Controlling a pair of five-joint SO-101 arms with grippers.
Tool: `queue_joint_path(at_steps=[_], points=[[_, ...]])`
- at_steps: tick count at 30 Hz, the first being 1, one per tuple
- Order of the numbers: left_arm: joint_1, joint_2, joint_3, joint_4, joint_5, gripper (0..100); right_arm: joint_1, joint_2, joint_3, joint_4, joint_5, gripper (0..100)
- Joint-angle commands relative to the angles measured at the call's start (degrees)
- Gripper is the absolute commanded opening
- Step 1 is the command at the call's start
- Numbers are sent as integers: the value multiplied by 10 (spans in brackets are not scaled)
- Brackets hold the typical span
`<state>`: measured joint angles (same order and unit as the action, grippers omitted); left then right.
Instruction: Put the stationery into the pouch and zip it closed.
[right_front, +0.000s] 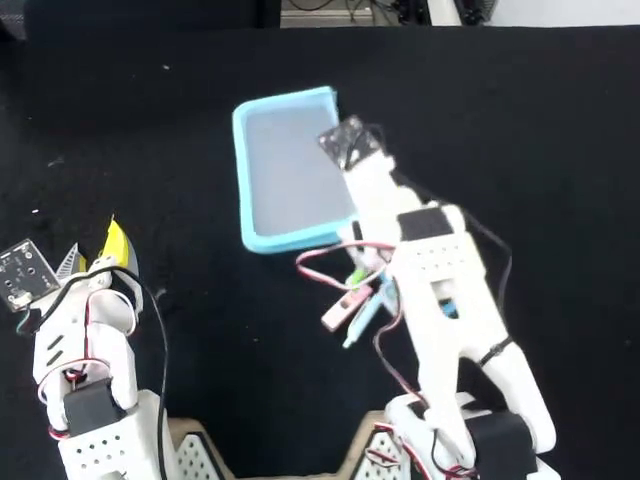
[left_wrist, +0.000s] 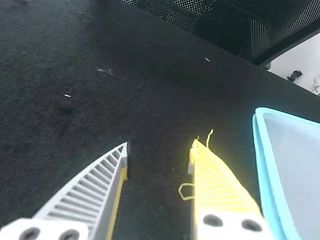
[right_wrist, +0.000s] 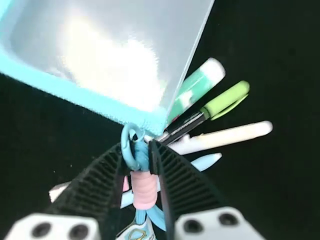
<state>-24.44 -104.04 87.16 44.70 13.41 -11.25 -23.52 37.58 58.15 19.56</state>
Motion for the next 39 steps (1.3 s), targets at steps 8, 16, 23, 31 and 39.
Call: queue_joint_path(at_steps=[8,16,23,31,39], points=[[0,-4,-7,-14,6,198,-125,-186,-109,114,6,10],[0,-4,-22,-13,6,200,-191,-262,-109,170,5,11],[2,-4,-70,-14,-47,202,-229,-266,-108,196,4,11],[122,-4,-114,-14,-66,204,-230,-272,-60,196,2,11],[188,-4,-107,-27,-85,204,-287,-351,11,154,-38,11]])
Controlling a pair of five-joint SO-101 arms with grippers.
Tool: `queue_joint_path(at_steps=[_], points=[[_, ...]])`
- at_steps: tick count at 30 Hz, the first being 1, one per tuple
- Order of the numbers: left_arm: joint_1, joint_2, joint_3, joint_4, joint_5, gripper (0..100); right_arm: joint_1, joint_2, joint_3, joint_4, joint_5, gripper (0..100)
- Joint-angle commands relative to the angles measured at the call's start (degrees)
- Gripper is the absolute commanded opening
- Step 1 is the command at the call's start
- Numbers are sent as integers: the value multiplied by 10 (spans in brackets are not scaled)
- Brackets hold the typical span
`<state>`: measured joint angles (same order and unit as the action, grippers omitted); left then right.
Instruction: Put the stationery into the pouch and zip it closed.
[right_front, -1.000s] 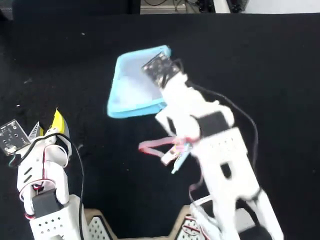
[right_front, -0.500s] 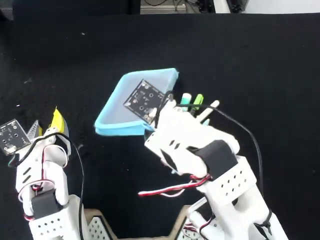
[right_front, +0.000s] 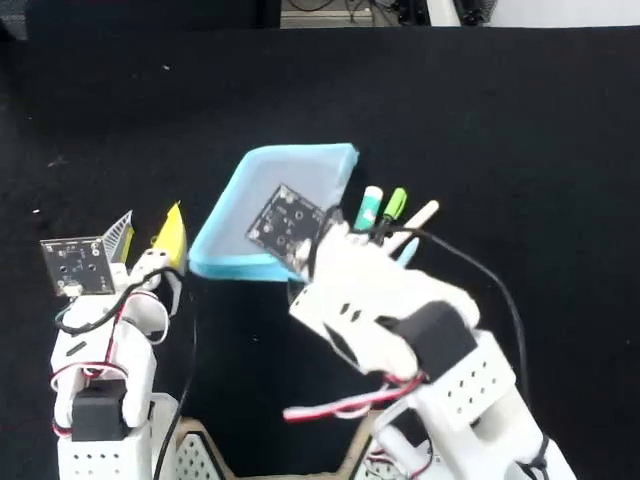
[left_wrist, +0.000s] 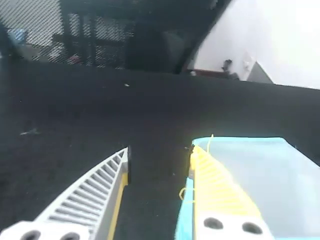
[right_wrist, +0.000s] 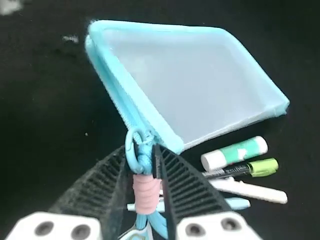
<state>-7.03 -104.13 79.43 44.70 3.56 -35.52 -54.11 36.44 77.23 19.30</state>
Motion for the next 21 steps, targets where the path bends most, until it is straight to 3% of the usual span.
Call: queue_joint_path(at_steps=[1,8,11,16,21], points=[[14,-4,-22,-39,20,204,-60,-54,36,-47,-46,11],[40,-3,49,-71,2,228,-85,-99,74,-69,-57,11],[53,-3,52,-40,-39,223,-85,-116,76,-69,-57,11],[54,-3,58,-25,-47,223,-84,-126,81,-71,-56,11],[55,-3,64,9,-48,223,-84,-131,124,-148,-56,11]])
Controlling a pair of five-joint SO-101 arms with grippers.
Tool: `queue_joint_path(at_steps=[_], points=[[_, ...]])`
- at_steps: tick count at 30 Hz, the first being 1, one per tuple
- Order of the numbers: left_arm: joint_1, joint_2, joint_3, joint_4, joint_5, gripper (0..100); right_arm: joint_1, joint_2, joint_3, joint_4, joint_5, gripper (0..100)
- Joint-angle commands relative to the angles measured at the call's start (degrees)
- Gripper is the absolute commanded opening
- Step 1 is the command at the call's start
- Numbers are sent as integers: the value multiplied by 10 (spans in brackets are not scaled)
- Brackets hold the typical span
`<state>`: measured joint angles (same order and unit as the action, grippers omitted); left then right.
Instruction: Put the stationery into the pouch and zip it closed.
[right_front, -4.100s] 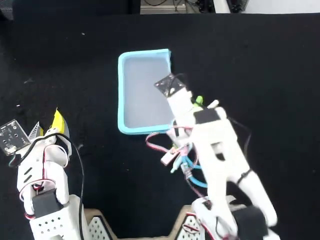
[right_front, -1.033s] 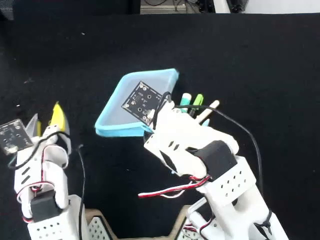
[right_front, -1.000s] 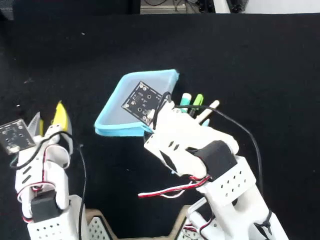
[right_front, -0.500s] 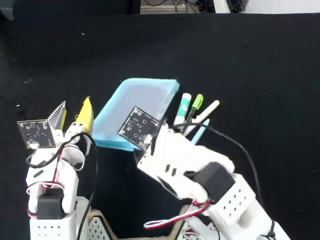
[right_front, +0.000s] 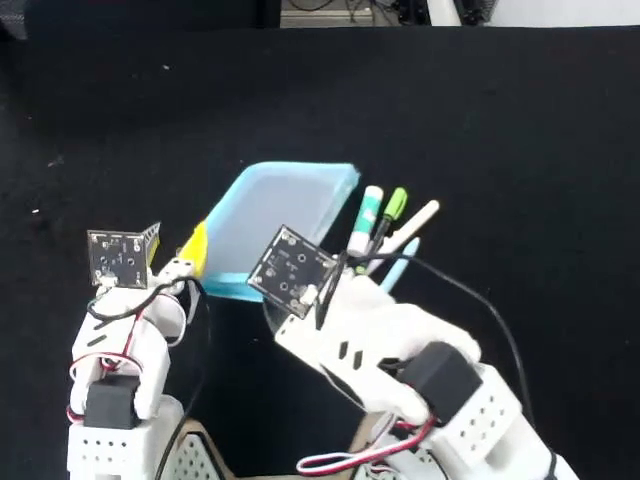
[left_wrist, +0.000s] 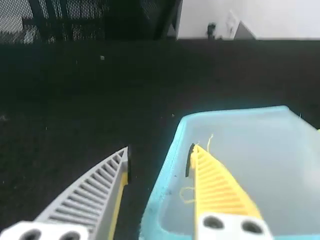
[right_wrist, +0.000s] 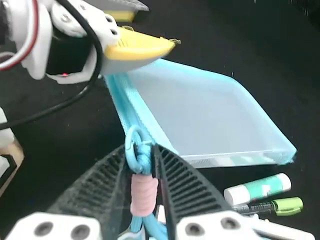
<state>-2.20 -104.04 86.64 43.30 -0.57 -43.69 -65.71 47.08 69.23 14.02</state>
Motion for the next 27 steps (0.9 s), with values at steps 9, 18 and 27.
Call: queue_joint_path(at_steps=[9,18,27], points=[[36,-4,-7,59,-7,223,47,-9,-10,-156,-2,11],[116,-4,-8,77,-4,223,37,65,-58,-171,-4,11],[118,-4,-25,78,74,227,-6,153,-129,-169,-5,11]])
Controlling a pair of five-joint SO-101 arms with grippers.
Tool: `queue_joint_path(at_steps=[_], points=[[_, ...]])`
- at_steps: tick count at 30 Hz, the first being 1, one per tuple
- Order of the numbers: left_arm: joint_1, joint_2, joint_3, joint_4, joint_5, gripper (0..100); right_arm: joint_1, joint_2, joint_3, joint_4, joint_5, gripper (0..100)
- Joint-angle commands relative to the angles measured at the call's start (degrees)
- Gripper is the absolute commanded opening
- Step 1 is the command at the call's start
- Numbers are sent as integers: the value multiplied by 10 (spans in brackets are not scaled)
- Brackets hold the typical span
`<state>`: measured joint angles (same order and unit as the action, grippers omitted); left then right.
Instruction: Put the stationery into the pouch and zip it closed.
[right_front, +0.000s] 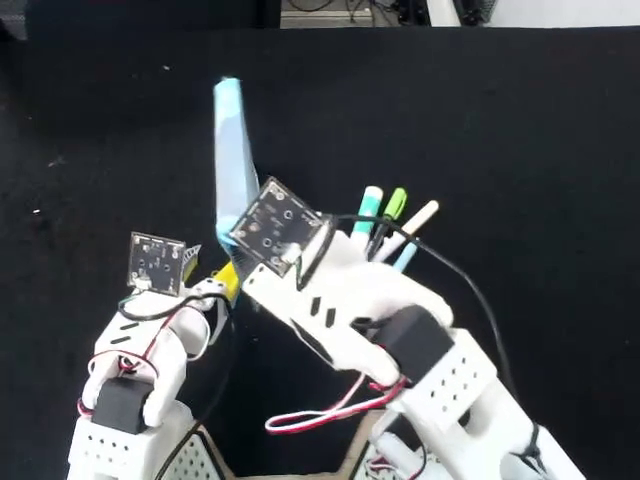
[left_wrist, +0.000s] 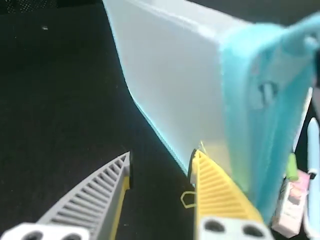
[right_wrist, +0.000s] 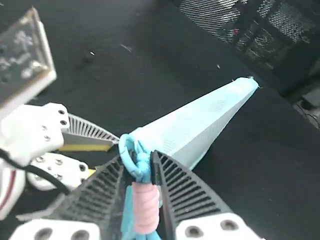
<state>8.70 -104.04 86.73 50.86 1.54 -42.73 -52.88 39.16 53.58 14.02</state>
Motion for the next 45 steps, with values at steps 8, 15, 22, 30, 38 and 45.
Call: queue_joint_path(at_steps=[8,15,22,30,38,45], points=[[7,-4,-29,3,66,227,-13,22,-41,24,-2,11],[-18,-4,-34,3,65,224,11,-5,-40,142,0,11],[-6,-4,-29,2,65,224,15,-4,-56,138,1,11],[4,-4,-17,0,65,224,16,1,-116,61,-4,11],[4,-4,-21,2,65,223,-8,114,-171,58,-4,11],[4,-4,-22,2,69,223,-25,211,-291,81,-5,11]])
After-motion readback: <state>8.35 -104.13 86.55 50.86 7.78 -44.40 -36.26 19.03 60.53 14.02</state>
